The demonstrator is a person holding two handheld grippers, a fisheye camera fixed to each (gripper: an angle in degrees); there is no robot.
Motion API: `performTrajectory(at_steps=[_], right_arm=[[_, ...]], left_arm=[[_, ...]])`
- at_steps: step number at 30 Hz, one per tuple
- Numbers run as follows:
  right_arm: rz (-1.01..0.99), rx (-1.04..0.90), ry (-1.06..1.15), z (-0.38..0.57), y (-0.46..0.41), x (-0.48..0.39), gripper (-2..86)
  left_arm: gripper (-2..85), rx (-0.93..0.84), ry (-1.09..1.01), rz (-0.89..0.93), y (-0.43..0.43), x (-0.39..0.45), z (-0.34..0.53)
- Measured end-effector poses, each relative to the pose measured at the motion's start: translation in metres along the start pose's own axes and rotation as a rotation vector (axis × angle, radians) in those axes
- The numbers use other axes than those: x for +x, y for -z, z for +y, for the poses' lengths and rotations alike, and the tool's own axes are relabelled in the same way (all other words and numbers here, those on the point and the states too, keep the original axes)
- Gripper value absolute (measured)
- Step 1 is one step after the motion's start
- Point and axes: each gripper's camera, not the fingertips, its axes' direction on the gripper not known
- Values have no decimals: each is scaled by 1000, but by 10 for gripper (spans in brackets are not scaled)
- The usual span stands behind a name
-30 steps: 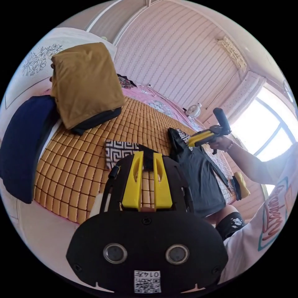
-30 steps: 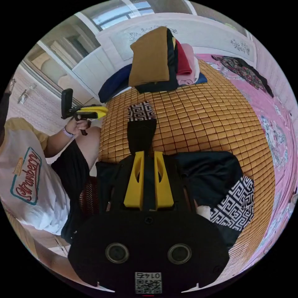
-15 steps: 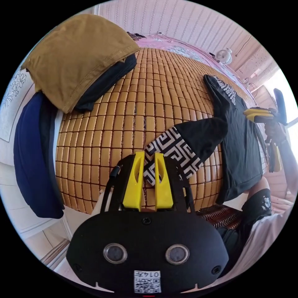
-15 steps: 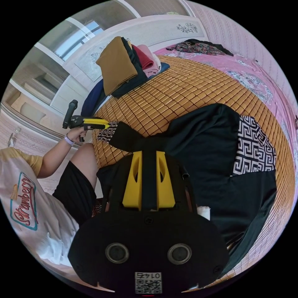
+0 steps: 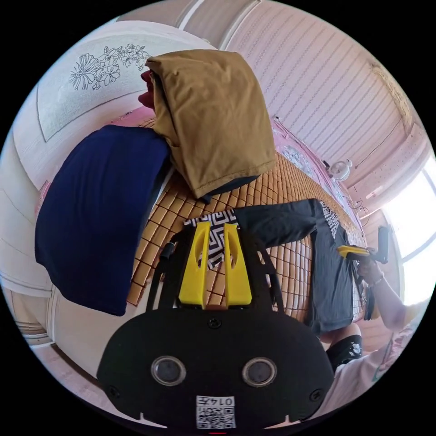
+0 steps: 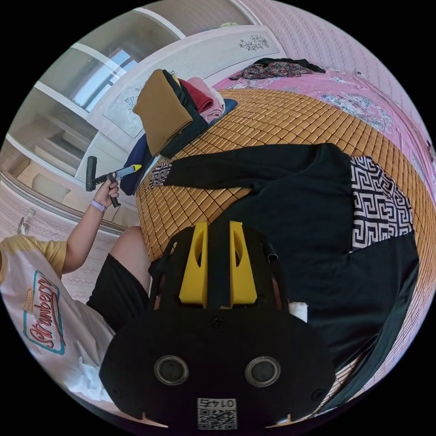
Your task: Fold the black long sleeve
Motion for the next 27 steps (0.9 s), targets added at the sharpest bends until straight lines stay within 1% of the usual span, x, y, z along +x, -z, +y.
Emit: performTrajectory(at_steps=[3,6,7,9,10,11,13,14,16,18,21,23,24,27], right_arm=[[65,-26,53,-11,-18,-13,78],[173,-39,136,-29,-40,-31,79],[189,-51,158,-38,-50,-38,79],[179,-69,171,-52,-64,-45,80],[167,-69,175,-59,-71,-49,80],[163,-68,176,-63,-74,-51,80],[183,-35,178,-74,-80,-58,78],[199,-21,177,-77,-81,-59,78],[291,9,161,-92,-89,-57,76],[355,4,123,-106,-97,-49,76],[415,-22,37,-126,-114,-31,77],[421,-75,-11,-132,-128,-20,68],[435,-57,-17,-132,-128,-19,41],[414,-82,12,-131,-130,-20,13]], left_arm=[[63,-52,21,-24,-11,-6,2],[86,-141,55,-108,-33,-11,2],[86,-197,56,-142,-45,-12,1],[77,-196,25,-144,-48,-9,1],[64,-215,11,-163,-49,-8,-3],[47,-234,-3,-144,-48,-9,-9],[4,-197,25,-101,-41,-16,-15],[-2,-173,44,-98,-37,-21,-17],[-7,-177,65,-78,-40,-28,-19],[-9,-211,51,-75,-47,-30,-18],[-10,-193,24,-89,-46,-30,-18],[-10,-193,25,-78,-46,-33,-19],[-10,-193,27,-73,-46,-35,-19],[-10,-190,38,-53,-46,-40,-21]])
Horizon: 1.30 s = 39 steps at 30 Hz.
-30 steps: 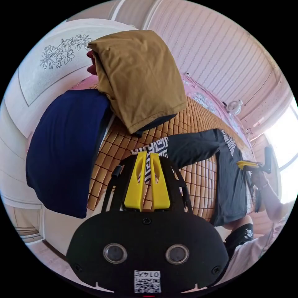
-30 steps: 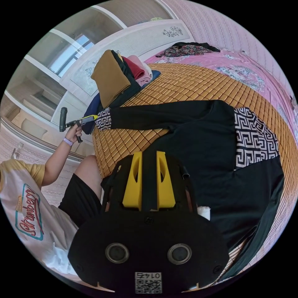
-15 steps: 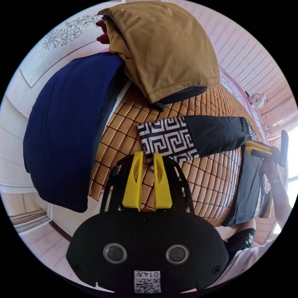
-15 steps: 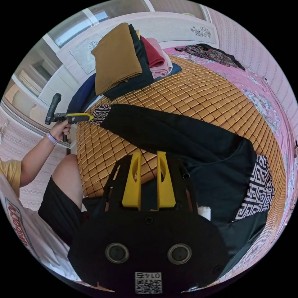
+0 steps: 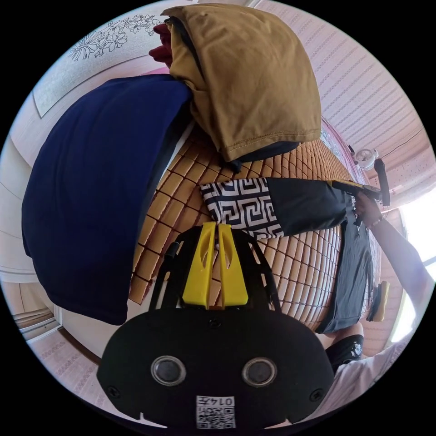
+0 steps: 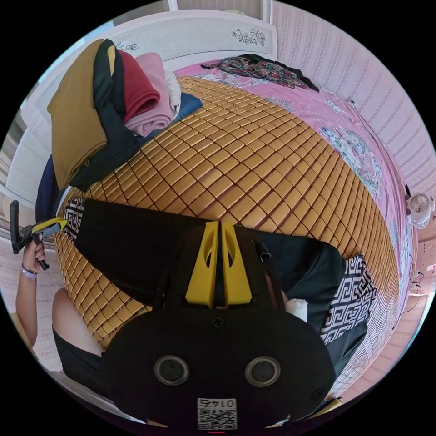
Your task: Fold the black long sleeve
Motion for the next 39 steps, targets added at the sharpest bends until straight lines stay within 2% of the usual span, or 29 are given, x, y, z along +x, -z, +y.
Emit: performTrajectory(at_steps=[3,6,9,11,15,20,25,30,32,35,39], right_arm=[[15,96,-27,7,9,3,8],[-32,31,-99,13,-4,9,17],[-57,47,-120,29,6,8,41],[-31,102,-104,45,18,1,50],[-35,265,69,99,46,-33,54],[-123,316,86,189,71,-33,59],[-185,365,-9,296,116,-8,74],[-234,447,-162,387,160,14,93],[-228,442,-230,423,167,18,105],[-129,327,-342,483,158,22,114],[-115,107,-484,546,132,25,117]], left_arm=[[-10,25,-28,11,6,3,-2],[-10,3,-35,-29,1,2,-4],[-10,16,-19,-4,-5,-5,-1],[-10,24,10,30,-5,-11,2],[-10,93,36,80,5,-11,10],[-10,373,-152,255,71,43,23],[-9,457,-483,446,99,163,30],[-3,398,-887,834,105,333,74],[22,262,-1069,940,94,401,114],[48,67,-1122,892,48,435,151],[48,-121,-1006,796,-9,423,161]])
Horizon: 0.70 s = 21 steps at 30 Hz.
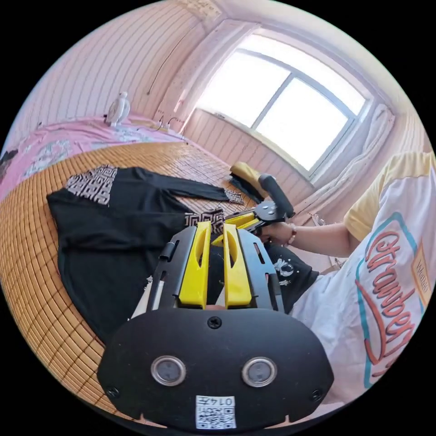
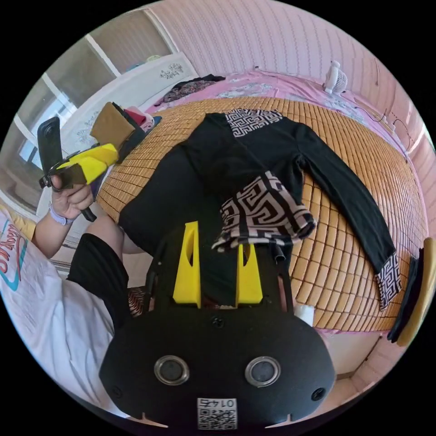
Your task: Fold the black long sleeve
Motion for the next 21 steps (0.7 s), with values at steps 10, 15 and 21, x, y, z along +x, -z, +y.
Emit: performTrajectory(at_steps=[10,15,21], right_arm=[[215,104,207,32,18,-40,94],[426,78,194,27,0,-31,113],[286,-23,96,11,-23,9,55]], left_arm=[[42,-134,243,-236,-28,-76,11],[48,-137,246,-362,-34,-107,-21],[51,-115,317,-509,-37,-152,-60]])
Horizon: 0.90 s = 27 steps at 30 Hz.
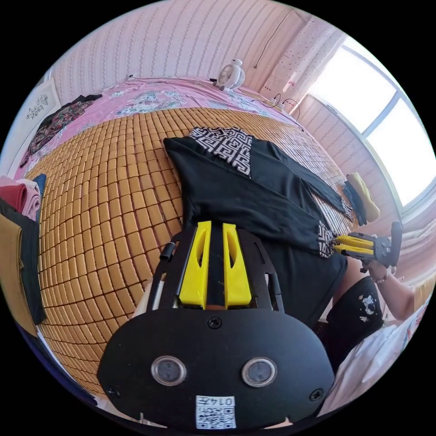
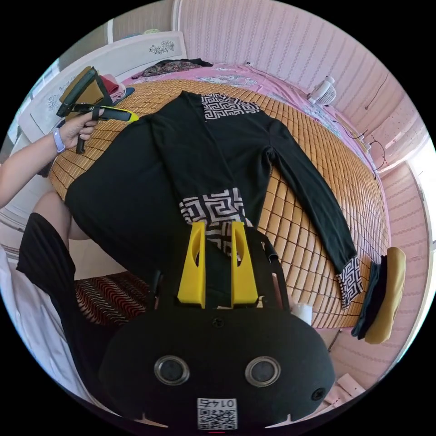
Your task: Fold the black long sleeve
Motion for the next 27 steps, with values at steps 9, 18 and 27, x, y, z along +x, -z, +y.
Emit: performTrajectory(at_steps=[9,18,27], right_arm=[[41,127,119,20,43,-4,-8],[39,83,51,25,25,15,81],[-46,-46,-29,9,-2,49,2]], left_arm=[[49,-116,-17,-121,-51,5,-50],[-8,-68,57,-55,-46,-14,-53],[-9,-67,86,-6,-49,-29,-66]])
